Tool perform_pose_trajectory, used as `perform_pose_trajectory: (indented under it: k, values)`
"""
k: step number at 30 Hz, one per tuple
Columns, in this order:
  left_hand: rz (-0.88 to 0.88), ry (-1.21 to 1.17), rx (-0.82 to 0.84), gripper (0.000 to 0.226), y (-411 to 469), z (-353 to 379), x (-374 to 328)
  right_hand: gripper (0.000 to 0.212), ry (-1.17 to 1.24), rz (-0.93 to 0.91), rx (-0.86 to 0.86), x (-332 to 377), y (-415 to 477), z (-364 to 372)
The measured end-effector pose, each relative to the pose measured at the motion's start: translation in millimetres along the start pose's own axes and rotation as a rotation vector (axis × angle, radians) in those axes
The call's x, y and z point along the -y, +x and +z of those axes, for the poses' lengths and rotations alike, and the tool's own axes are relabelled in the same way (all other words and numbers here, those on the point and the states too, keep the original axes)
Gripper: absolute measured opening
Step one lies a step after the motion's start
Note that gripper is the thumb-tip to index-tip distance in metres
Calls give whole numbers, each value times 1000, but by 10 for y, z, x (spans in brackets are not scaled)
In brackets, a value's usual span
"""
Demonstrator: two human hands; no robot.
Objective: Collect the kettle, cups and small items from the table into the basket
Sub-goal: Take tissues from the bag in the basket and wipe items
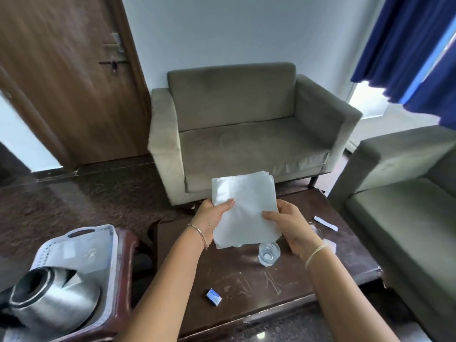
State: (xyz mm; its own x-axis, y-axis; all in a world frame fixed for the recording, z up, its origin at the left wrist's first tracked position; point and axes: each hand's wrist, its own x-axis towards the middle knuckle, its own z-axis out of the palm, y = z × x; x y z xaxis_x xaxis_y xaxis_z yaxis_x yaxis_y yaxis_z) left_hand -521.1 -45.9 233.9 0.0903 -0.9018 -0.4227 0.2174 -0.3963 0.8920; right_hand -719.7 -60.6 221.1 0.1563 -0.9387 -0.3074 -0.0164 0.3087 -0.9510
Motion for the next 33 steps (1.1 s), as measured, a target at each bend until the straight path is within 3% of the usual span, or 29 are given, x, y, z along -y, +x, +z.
perform_pose_trajectory:
  k: [9, 11, 14, 20, 28, 30, 33]
  values:
    - [32, 190, 9, 22, 533, 410, 119, 17, -484, -66, -332, -175, 456, -243]
    - [62, 288, 10, 13, 741, 471, 114, 13, -558, -89, -376, -171, 638, -343]
    - [81, 444, 21, 2, 1103, 519, 33, 5, -583, -93, -418, -125, 917, -504]
    - [126, 718, 9, 18, 1695, 700, -52, 4, -600, -118, -483, -62, 1410, -672]
    - [143, 673, -89, 16, 2203, 1012, 115, 15, -696, -65, -511, -160, 1947, -849]
    - [85, 645, -69, 25, 2318, 1089, 214, 23, -684, -38, -503, -234, 2084, -864]
    - [3, 641, -56, 38, 2462, 1223, 386, 17, -660, 11, -468, -411, 2287, -872]
